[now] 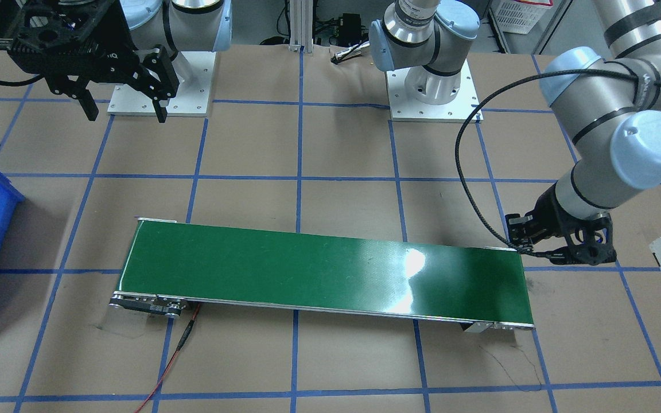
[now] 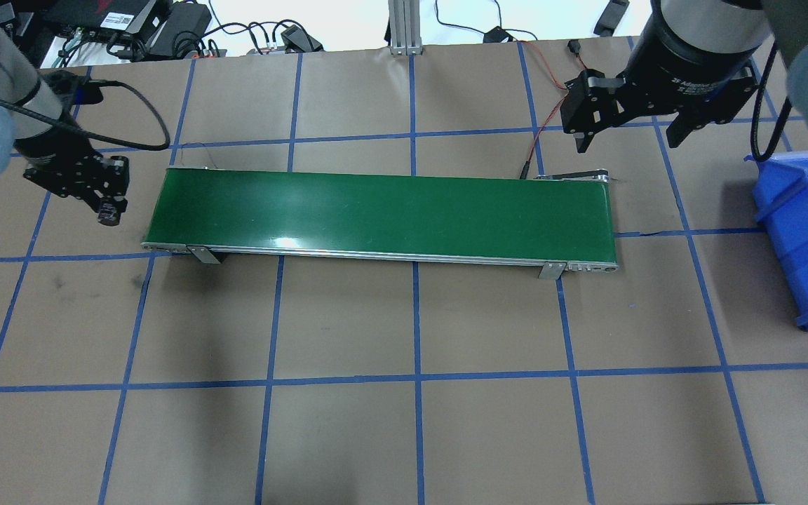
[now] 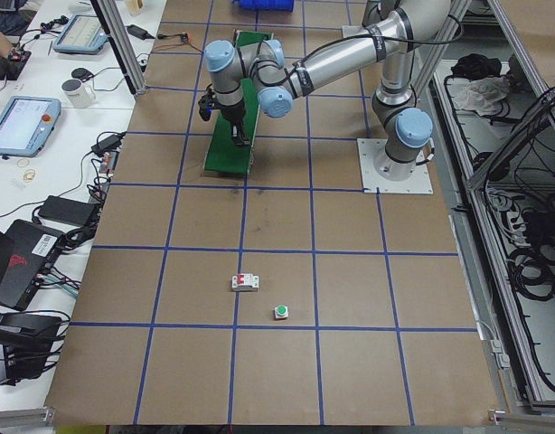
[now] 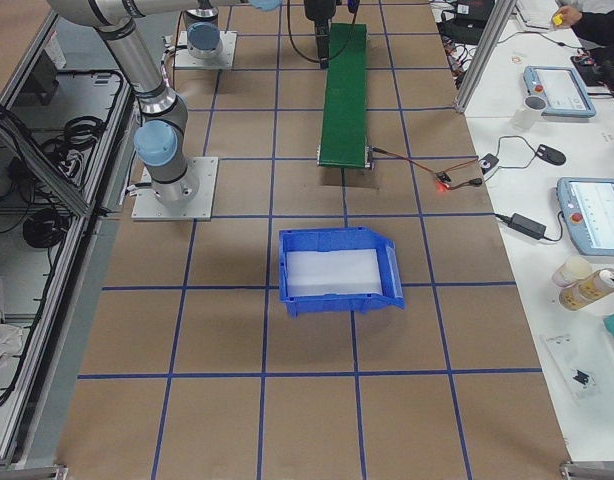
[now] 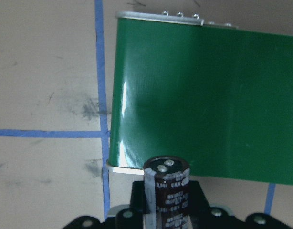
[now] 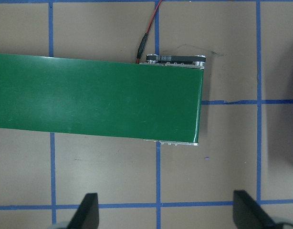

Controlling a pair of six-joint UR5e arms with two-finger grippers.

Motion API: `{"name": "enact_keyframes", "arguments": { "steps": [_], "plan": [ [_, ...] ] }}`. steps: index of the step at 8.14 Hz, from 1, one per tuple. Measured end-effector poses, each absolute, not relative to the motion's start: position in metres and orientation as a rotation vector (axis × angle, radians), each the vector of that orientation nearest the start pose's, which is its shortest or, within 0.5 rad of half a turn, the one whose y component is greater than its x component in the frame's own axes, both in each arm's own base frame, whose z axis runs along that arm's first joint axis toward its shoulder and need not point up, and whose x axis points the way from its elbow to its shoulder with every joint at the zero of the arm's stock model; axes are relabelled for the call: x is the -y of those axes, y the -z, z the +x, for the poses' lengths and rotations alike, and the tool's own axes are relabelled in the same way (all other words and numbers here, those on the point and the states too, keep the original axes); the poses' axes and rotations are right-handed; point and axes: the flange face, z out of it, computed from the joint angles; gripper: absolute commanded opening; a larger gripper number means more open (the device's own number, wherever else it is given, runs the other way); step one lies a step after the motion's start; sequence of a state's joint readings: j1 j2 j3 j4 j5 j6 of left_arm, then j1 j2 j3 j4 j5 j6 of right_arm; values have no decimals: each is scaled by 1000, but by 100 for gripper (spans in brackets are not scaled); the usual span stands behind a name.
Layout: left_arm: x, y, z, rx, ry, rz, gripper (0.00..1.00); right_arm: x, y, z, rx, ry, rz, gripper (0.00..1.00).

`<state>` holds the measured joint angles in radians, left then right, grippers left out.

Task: Move capacitor from left to right
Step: 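Lower the capacitor onto the green belt and open the left gripper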

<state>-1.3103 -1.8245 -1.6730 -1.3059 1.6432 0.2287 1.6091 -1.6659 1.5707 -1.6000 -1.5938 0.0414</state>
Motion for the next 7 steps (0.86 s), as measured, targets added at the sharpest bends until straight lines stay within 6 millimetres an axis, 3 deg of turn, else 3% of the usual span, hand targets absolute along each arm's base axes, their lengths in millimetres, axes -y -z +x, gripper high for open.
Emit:
{"name": "enact_keyframes", "arguments": {
  "steps": [3,7],
  "plan": [
    [623,-312,-6,-3117,-154,26,0,456,-536,149,-3153,198,7,100],
    [638,-293,-21,-3120,-148,164,2,456,-536,149,-3153,197,8,100]
  ]
}}
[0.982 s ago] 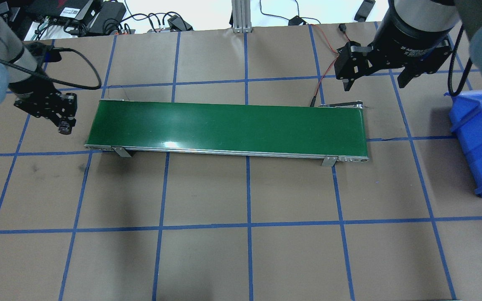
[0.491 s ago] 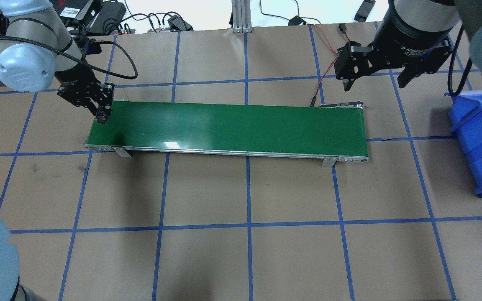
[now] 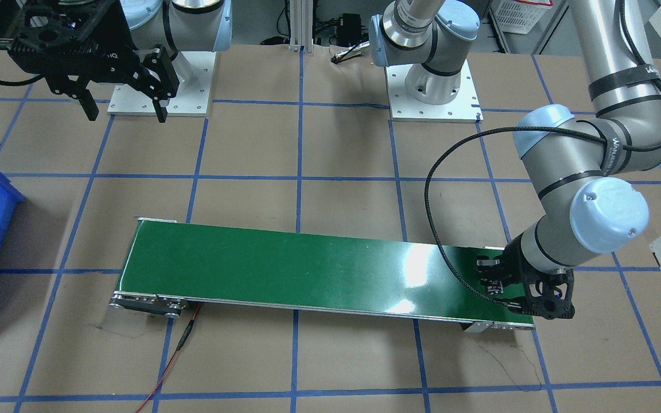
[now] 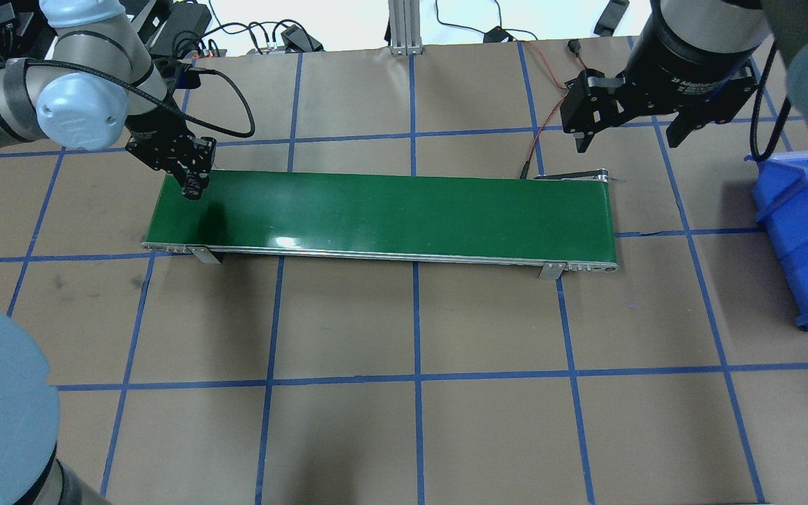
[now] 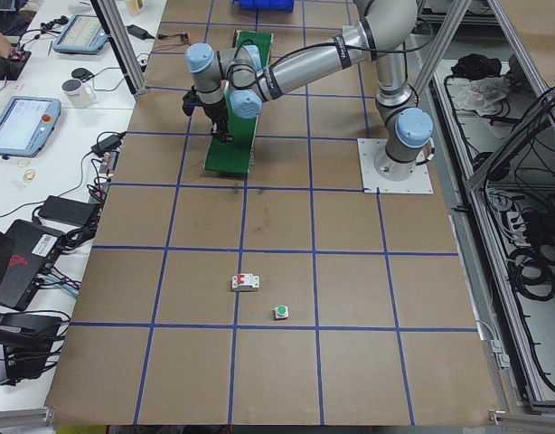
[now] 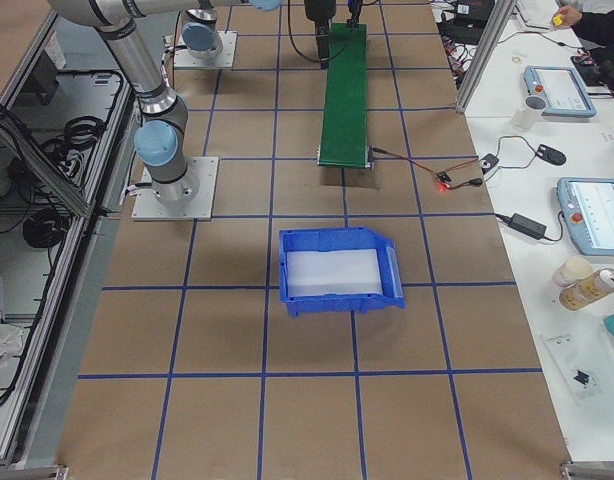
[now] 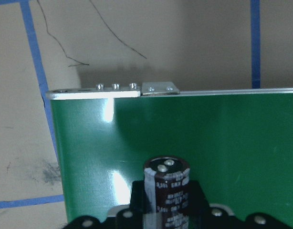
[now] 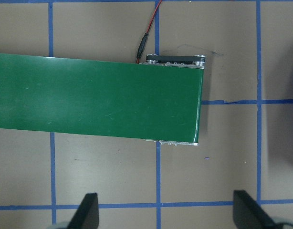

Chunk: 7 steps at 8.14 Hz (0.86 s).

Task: Move capacitor from left to right
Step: 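Lower the capacitor onto the green belt and open the left gripper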

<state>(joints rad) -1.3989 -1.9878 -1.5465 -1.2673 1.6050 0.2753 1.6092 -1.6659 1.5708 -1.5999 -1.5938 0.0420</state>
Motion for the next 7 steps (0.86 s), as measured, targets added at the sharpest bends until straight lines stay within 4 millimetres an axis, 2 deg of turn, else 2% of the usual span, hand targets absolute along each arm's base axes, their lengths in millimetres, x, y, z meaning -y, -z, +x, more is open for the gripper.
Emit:
{"name": "enact_keyframes", "arguments": {
  "steps": [1,5,6,7],
  "plan": [
    [640,-294,-22,-3118,-121,170,9,456,-536,149,-3153,197,8,100],
    [641,-293,-23,-3115,-94,168,9,456,-536,149,-3153,197,7,100],
    [640,-292,-23,-3117,-99,168,11,456,-536,149,-3153,197,7,100],
    [638,-287,-23,-3118,-114,165,18,456,-536,148,-3153,197,8,100]
  ]
}}
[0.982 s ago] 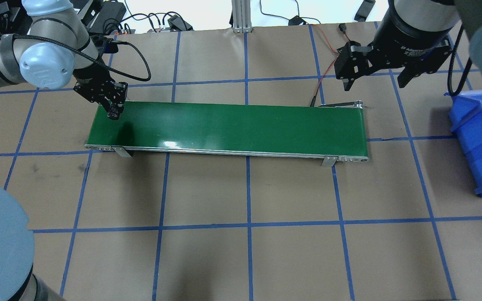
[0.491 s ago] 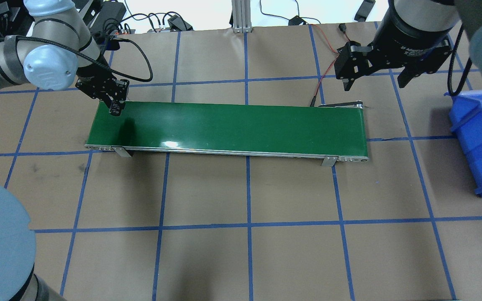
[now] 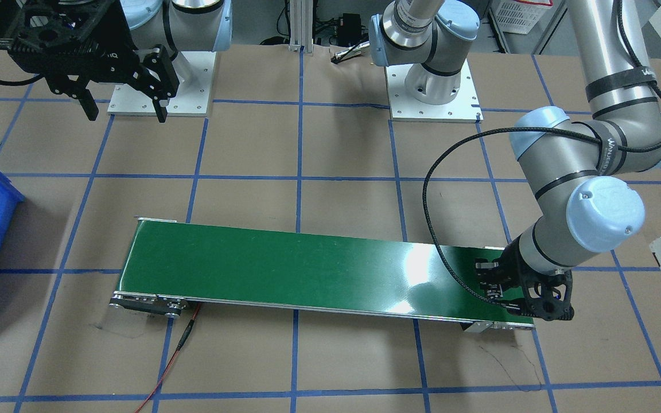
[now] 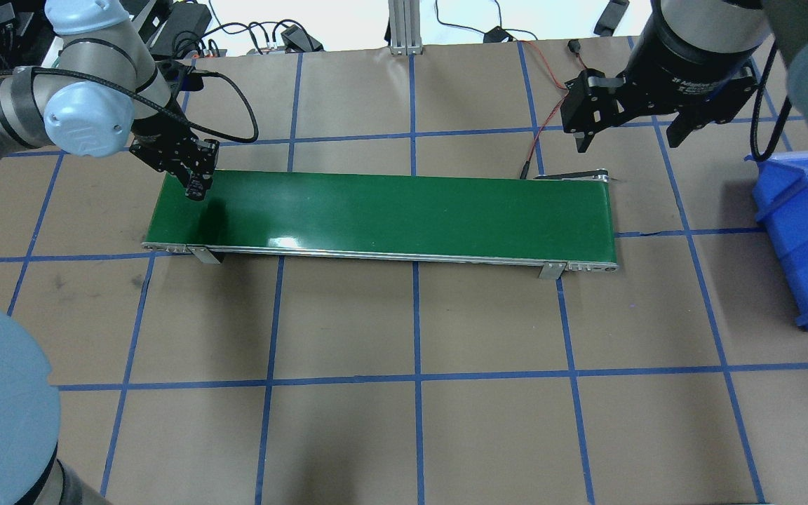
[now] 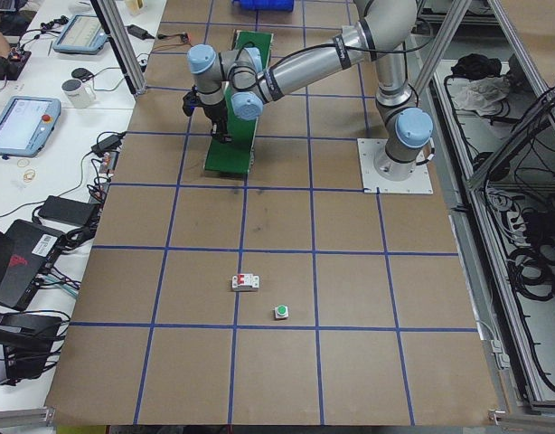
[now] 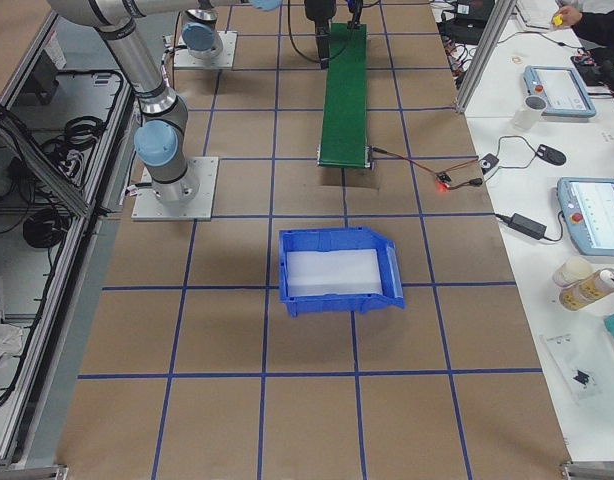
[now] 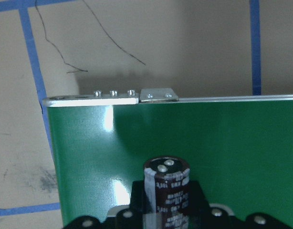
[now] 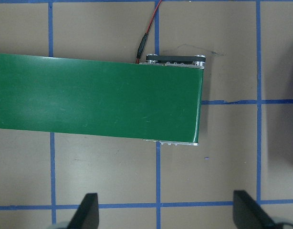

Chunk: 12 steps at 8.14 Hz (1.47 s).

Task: Move capacitor from left to right
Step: 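Lower the capacitor onto the green belt and open the left gripper, then raise the left gripper while the right gripper moves over the belt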

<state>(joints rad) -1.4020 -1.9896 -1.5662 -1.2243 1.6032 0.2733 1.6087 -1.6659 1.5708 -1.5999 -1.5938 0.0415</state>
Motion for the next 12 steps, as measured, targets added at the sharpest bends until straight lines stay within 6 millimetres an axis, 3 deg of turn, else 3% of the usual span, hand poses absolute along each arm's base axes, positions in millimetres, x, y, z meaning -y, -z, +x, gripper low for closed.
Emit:
{"name": "enact_keyframes", "arguments": {
  "steps": [1,3,4,6,8,10,12],
  "plan": [
    [634,-281,-24,-3120,-134,161,36,456,-536,148,-3154,196,9,100],
    [631,-274,-24,-3122,-157,155,94,456,-536,148,-3154,193,10,100],
    [630,-271,-25,-3123,-165,152,100,457,-535,148,-3154,191,11,100],
    [632,-271,-25,-3134,-149,115,100,457,-535,148,-3155,188,12,100],
    [630,-293,-30,-3135,-98,88,100,456,-535,148,-3155,189,12,100],
    [601,-341,-51,-3131,-142,21,100,456,-535,148,-3154,189,12,100],
    [554,-416,-86,-3117,-140,-5,100,456,-536,148,-3154,190,11,100]
  ]
}}
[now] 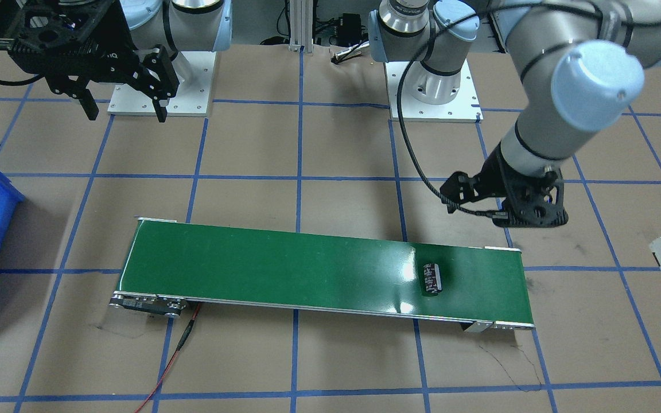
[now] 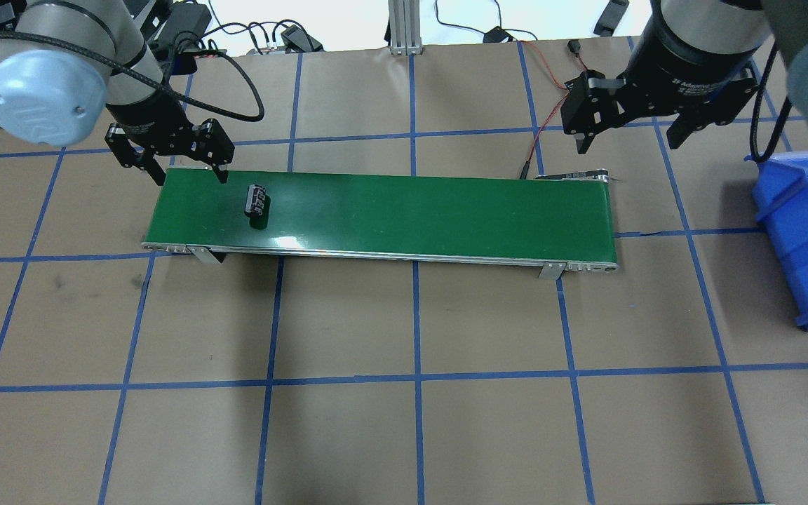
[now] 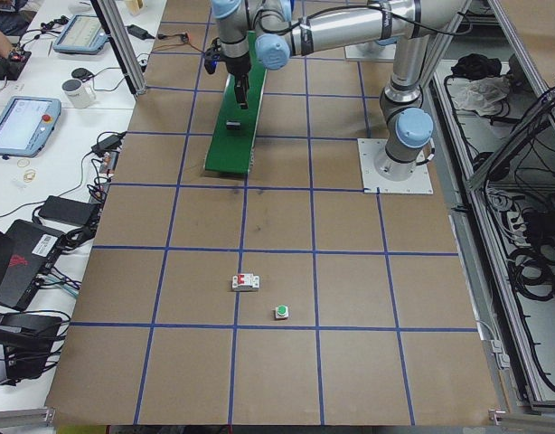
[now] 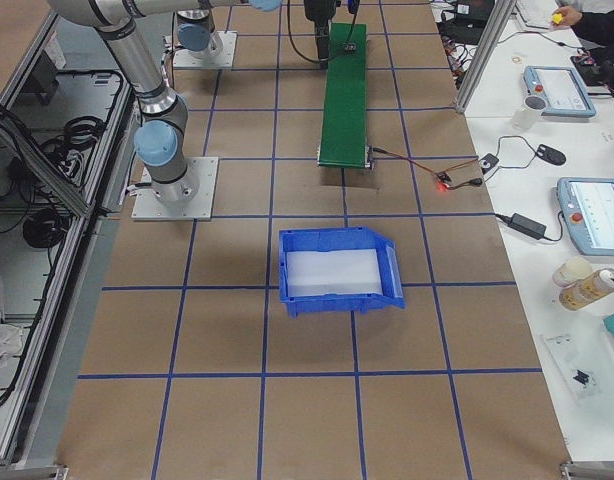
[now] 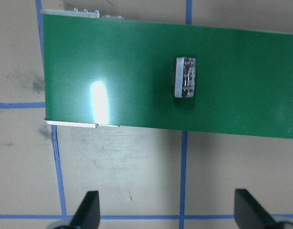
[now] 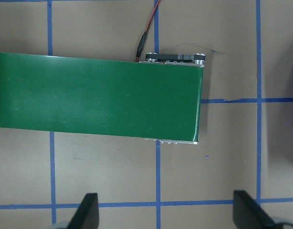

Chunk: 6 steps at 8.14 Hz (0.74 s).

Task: Move capacitor from left to right
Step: 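Raise the left gripper while the right gripper moves over the belt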

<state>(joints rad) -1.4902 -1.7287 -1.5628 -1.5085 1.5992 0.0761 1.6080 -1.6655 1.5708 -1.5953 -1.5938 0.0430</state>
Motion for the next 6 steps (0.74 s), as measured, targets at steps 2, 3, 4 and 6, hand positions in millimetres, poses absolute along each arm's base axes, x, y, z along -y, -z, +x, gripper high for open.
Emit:
{"name": "enact_keyframes", "arguments": {
  "steps": [2,3,4,6],
  "plan": [
    [511,-480,-103,-3118,-87,-41,100,456,-536,148,-3153,190,11,100],
    [497,-499,-107,-3121,-53,-47,100,456,-536,148,-3153,190,12,100],
    [491,-508,-108,-3122,-30,-48,100,456,-536,148,-3153,190,12,100],
    [498,-516,-108,-3118,106,-45,100,455,-534,149,-3154,185,12,100]
  ]
}}
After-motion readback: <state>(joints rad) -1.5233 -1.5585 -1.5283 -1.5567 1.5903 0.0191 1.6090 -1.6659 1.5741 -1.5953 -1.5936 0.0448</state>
